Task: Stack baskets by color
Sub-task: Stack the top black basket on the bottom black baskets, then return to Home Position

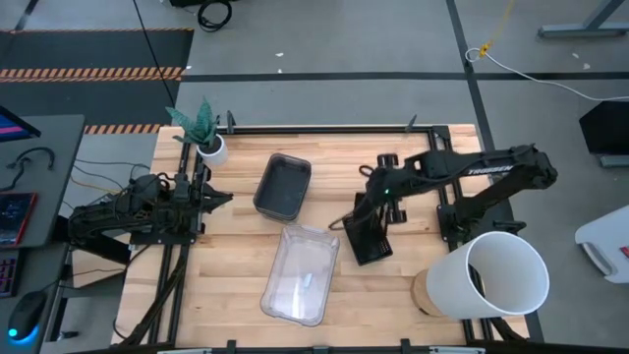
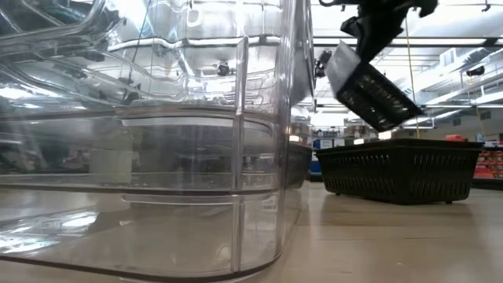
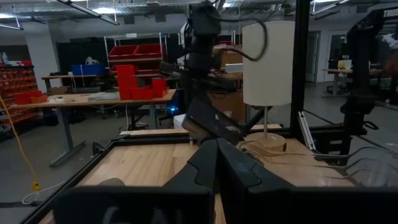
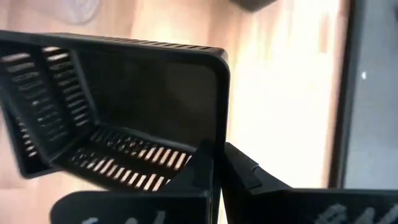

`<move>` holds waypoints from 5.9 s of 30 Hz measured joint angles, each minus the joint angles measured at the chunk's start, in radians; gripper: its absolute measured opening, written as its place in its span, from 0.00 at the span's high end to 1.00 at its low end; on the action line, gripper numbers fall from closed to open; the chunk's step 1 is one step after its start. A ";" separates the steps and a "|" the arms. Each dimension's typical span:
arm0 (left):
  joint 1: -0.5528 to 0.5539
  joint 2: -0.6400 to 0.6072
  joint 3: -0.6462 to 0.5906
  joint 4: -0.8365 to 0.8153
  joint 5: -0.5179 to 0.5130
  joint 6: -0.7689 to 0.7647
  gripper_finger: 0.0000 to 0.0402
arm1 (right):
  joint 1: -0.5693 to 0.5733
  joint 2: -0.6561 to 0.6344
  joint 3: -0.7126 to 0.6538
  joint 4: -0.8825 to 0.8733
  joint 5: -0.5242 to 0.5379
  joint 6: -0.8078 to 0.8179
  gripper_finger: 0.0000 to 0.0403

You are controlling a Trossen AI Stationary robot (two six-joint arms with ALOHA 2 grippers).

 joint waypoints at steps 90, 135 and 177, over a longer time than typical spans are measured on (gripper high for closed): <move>0.000 0.000 0.000 0.015 0.000 -0.052 0.97 | 0.010 -0.135 -0.589 0.777 -0.182 0.166 0.71; 0.000 0.000 0.000 0.023 0.008 -0.038 0.97 | 0.129 -1.049 -1.285 1.211 -0.157 0.412 0.71; 0.001 0.000 -0.211 0.217 0.045 0.059 0.94 | 0.150 -1.127 -1.289 1.183 -0.157 0.349 0.71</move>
